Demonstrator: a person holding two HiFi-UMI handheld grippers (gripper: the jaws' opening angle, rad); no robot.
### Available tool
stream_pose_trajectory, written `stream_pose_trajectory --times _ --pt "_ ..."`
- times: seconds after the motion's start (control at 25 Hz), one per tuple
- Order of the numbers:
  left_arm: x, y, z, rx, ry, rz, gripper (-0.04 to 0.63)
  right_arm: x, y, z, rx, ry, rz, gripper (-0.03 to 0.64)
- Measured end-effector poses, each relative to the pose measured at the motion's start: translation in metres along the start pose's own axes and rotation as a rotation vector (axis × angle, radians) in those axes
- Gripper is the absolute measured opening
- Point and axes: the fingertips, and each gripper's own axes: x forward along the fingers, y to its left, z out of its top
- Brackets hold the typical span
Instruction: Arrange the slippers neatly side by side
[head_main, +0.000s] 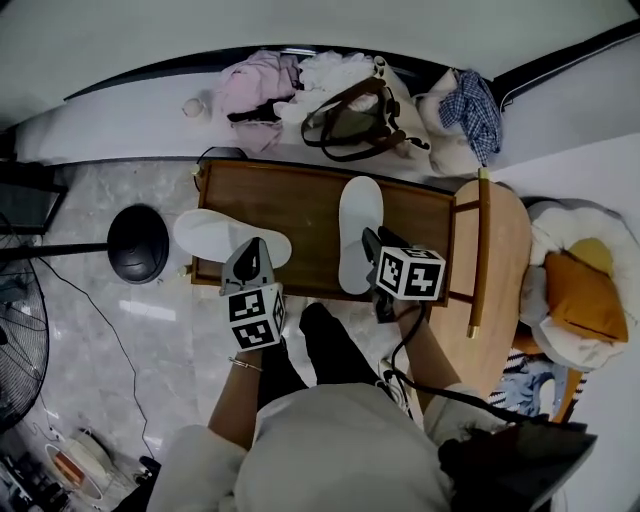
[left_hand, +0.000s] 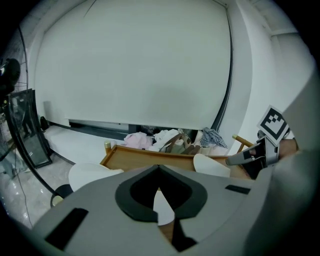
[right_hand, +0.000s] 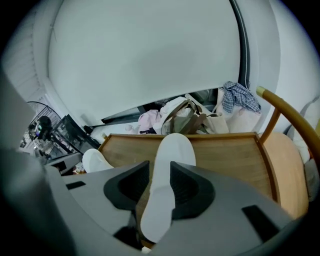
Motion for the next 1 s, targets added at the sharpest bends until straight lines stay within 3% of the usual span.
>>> stream_pose_trajectory --times 0.32,1.0 --pt "-0.037 0.052 -0.007 -0.049 -0.022 0.123 0.008 0.009 0.065 0.010 -0.095 -0.002 0.112 0.141" --pt "-0.093 0.133 -0.026 -0.213 -0.082 0.336 0.008 0.044 0.192 0.003 -0.370 0.095 0.338 0.141"
